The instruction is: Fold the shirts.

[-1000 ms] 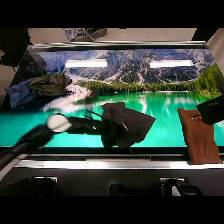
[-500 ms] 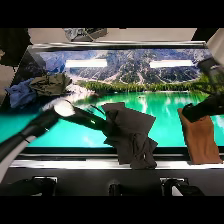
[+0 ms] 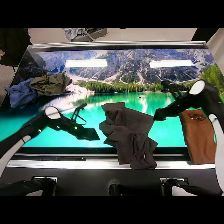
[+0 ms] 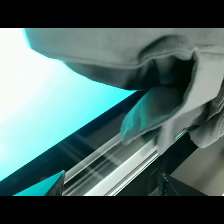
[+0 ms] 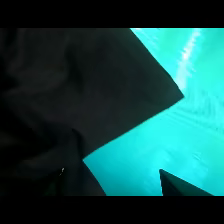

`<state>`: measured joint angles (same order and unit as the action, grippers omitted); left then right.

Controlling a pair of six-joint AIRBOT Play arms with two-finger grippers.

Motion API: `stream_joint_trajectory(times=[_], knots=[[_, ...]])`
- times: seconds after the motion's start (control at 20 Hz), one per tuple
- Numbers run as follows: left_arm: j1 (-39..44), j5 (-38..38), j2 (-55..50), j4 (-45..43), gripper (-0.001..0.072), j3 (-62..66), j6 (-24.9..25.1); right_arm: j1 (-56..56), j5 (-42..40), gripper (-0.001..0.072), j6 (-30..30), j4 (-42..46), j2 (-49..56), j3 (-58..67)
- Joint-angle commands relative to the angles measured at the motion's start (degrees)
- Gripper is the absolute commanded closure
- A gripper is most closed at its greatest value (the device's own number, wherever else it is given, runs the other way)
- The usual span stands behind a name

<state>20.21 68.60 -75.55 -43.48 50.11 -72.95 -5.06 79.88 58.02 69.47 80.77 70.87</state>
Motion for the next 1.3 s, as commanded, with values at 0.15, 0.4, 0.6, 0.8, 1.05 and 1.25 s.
stream_joint_trajectory(times=[0.15,0.4,0.6,0.8,1.05,1.25], knots=[[9.2,-13.5,-5.5,10.4,0.0046,-3.9,6.3,0.0,0.1,0.0003,-1.3,-2.3,6.7,-0.2],[11.0,-18.0,-5.7,13.1,0.0213,-3.9,8.6,0.0,-1.0,0.0000,-0.2,4.6,7.5,-0.3],[11.2,-18.5,-5.7,15.6,0.0669,-3.6,8.7,0.0,-0.9,0.0003,-0.2,-0.1,12.0,-0.3],[11.2,-18.5,-5.0,15.5,0.0671,-2.4,8.9,0.0,-4.8,0.0025,2.1,-6.1,15.9,-0.3],[8.8,-14.9,-2.4,11.8,0.0673,0.4,9.1,0.0,-12.2,0.0674,4.7,-7.7,16.1,0.1],[-3.3,-4.1,6.4,-2.2,0.0674,11.6,5.2,0.0,-11.5,0.0675,0.0,1.2,7.9,8.5]])
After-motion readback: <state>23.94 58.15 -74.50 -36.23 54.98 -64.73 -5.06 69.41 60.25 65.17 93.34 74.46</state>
